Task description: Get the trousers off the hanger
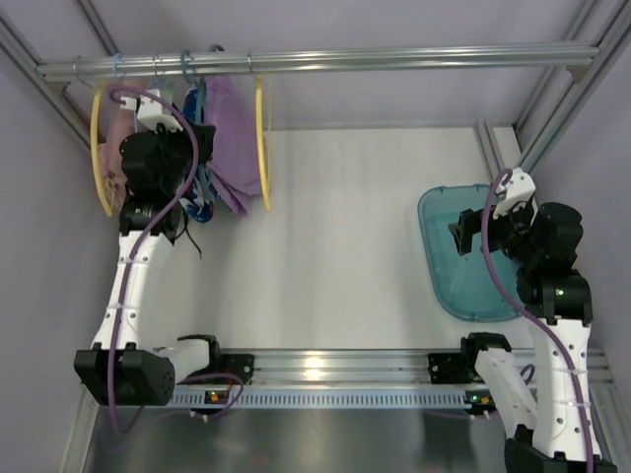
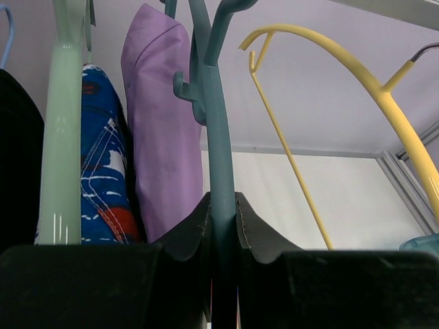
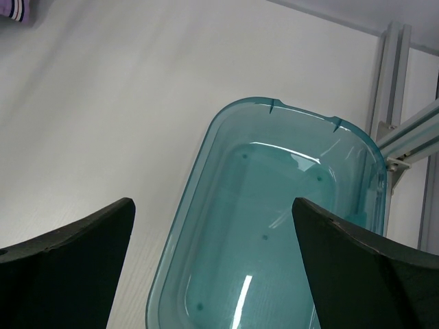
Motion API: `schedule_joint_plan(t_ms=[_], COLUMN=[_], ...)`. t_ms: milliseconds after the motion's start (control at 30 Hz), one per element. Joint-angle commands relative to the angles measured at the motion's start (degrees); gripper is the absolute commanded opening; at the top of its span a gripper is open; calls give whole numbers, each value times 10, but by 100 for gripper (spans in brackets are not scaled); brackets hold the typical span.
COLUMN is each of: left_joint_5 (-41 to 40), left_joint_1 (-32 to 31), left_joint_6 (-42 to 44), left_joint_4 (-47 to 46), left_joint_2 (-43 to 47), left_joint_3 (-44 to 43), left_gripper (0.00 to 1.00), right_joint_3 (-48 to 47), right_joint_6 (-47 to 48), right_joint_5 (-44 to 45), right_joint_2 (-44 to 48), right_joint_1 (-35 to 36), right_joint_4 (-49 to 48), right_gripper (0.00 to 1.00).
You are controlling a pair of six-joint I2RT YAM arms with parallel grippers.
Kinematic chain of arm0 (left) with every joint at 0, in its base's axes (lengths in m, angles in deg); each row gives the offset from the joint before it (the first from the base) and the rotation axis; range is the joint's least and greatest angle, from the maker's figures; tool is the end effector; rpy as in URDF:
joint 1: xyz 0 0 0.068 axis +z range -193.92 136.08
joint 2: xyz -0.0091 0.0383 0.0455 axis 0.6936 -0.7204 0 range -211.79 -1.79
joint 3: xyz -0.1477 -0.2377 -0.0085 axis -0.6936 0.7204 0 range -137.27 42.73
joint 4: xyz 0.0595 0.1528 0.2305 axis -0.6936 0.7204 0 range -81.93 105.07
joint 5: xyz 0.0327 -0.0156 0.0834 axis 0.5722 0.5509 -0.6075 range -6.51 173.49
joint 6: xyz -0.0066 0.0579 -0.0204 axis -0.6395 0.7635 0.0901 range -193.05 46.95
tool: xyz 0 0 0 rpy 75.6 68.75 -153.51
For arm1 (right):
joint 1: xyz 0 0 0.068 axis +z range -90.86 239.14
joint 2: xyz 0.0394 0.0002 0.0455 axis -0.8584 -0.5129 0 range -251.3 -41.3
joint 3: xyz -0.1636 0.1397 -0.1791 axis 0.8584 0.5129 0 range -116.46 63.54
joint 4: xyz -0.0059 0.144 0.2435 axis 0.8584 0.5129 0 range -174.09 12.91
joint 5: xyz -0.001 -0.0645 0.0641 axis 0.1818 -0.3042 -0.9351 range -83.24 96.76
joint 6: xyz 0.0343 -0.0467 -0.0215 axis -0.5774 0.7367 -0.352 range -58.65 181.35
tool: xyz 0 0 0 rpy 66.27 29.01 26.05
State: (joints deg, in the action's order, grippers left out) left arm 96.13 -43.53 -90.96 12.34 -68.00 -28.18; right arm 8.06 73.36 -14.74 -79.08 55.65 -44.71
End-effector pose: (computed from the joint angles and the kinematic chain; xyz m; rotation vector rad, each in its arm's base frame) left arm 0.2919 -0.0083 0.4445 -0.0765 1.5764 -0.4125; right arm 0.1523 0.0078 0.3749 -0.3873 1.8865 0.1845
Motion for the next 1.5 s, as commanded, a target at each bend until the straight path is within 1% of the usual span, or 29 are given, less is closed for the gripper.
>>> schedule_joint_plan(t_ms=[0, 100, 200, 333, 500, 700, 800, 867, 1000, 1233, 1333, 1367, 1467], left_joint_5=[15, 19, 21, 11, 19, 20, 19, 23, 27, 12, 26, 29, 30], left_joint_1=[0, 0, 0, 0, 0, -1, 0, 0, 0, 0, 0, -19, -34], left_joint_6=[9, 11, 10, 20, 30, 38, 41, 42, 46, 46, 88, 116, 156], left_joint_4=[-186, -230, -246, -271, -274, -249, -250, -255, -307, -369, -404, -417, -446], left_joint_2=[39, 36, 30, 44, 72, 129, 138, 130, 103, 64, 50, 44, 38], left_joint_3=[26, 41, 35, 18, 6, 25, 31, 32, 37, 24, 42, 45, 57], left_gripper=[0, 0, 0, 0, 0, 0, 0, 0, 0, 0, 0, 0, 0], right_joint_3=[3, 6, 6, 8, 9, 6, 9, 9, 5, 14, 16, 16, 16], right_joint_6=[6, 6, 4, 4, 3, 0, -1, -3, -6, -1, -5, -5, -3], right_joint_5=[-1, -1, -2, -1, -2, -4, -8, -13, -13, -2, -5, -6, -4], right_joint_2=[0, 1, 2, 3, 3, 1, -1, -5, -11, 0, -4, -4, -5], right_joint_1=[5, 5, 5, 5, 5, 6, 6, 6, 6, 6, 6, 6, 6], right_joint_4=[-19, -19, -19, -17, -17, -21, -22, -25, -29, -25, -28, -29, -28], right_gripper=[99, 99, 99, 99, 99, 99, 99, 100, 99, 99, 99, 99, 100])
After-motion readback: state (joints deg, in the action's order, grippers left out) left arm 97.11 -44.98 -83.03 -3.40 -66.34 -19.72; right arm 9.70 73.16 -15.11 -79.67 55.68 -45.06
